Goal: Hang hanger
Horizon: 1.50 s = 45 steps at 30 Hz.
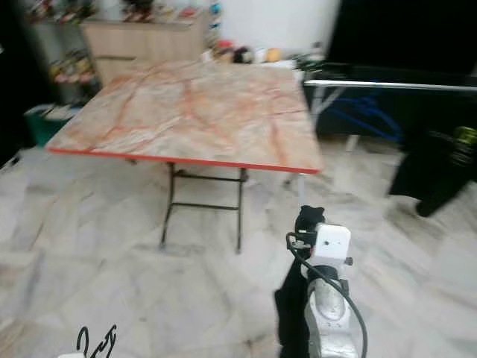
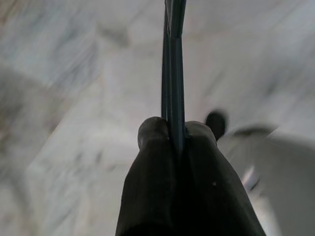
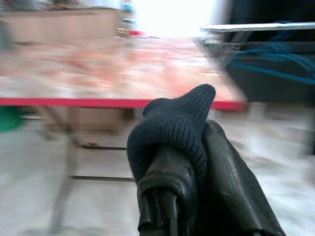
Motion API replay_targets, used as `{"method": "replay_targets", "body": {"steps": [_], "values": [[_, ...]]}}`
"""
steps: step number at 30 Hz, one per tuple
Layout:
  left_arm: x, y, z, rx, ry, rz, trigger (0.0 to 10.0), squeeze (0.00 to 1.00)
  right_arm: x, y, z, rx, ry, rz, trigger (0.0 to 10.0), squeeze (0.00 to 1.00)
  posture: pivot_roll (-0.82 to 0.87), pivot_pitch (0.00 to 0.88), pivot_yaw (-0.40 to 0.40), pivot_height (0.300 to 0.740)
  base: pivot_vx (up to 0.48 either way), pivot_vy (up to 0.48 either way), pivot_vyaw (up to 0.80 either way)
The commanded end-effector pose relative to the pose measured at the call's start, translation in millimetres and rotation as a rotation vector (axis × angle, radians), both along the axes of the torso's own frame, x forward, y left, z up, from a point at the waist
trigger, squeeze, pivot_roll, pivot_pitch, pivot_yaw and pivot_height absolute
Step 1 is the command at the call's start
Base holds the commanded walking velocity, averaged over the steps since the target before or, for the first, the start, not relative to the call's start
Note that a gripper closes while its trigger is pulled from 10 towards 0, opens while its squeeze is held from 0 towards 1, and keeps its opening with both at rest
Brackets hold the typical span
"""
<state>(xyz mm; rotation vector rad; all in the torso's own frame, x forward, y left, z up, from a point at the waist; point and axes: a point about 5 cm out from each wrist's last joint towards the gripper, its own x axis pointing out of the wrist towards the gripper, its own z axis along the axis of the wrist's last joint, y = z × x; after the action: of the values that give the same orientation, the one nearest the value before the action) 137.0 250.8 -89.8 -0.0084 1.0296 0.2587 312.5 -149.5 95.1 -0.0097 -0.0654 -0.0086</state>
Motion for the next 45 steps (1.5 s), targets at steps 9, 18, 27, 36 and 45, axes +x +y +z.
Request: {"method": "replay_targets", "body": {"steps": [9, 18, 27, 36, 45], "values": [[6.2, -5.1, 1, -0.016, -0.018, 0.001, 10.0, 0.0, 1.5, -6.0, 16, -0.019, -0.075, 0.006, 10.0, 0.0, 0.05, 0.01, 0.002, 0.74, 0.316, 0.0, 0.0], [1.3, -1.7, 0, -0.019, -0.003, 0.007, 10.0, 0.0, 7.0, 1.5, 24, -0.023, -0.095, 0.059, 10.0, 0.0, 0.05, 0.006, 0.003, 0.74, 0.317, 0.0, 0.0], [1.2, -8.6, -2, -0.026, 0.007, 0.003, 10.0, 0.0, 27.7, 17.2, 45, -0.012, -0.13, 0.125, 10.0, 0.0, 0.05, 0.0, 0.014, 0.74, 0.322, 0.0, 0.0], [1.3, -20.5, -5, -0.035, 0.013, -0.026, 10.0, 0.0, 53.1, 34.2, 90, -0.028, -0.238, 0.207, 10.0, 0.0, 0.04, 0.002, 0.021, 0.74, 0.321, 0.0, 0.0], [3.3, -48.8, -10, -0.059, 0.019, -0.056, 10.0, 0.0, 80.3, 29.1, 157, -0.088, -0.382, 0.219, 10.0, 0.0, 0.04, 0.002, 0.028, 0.74, 0.324, 0.0, 0.0]]}}
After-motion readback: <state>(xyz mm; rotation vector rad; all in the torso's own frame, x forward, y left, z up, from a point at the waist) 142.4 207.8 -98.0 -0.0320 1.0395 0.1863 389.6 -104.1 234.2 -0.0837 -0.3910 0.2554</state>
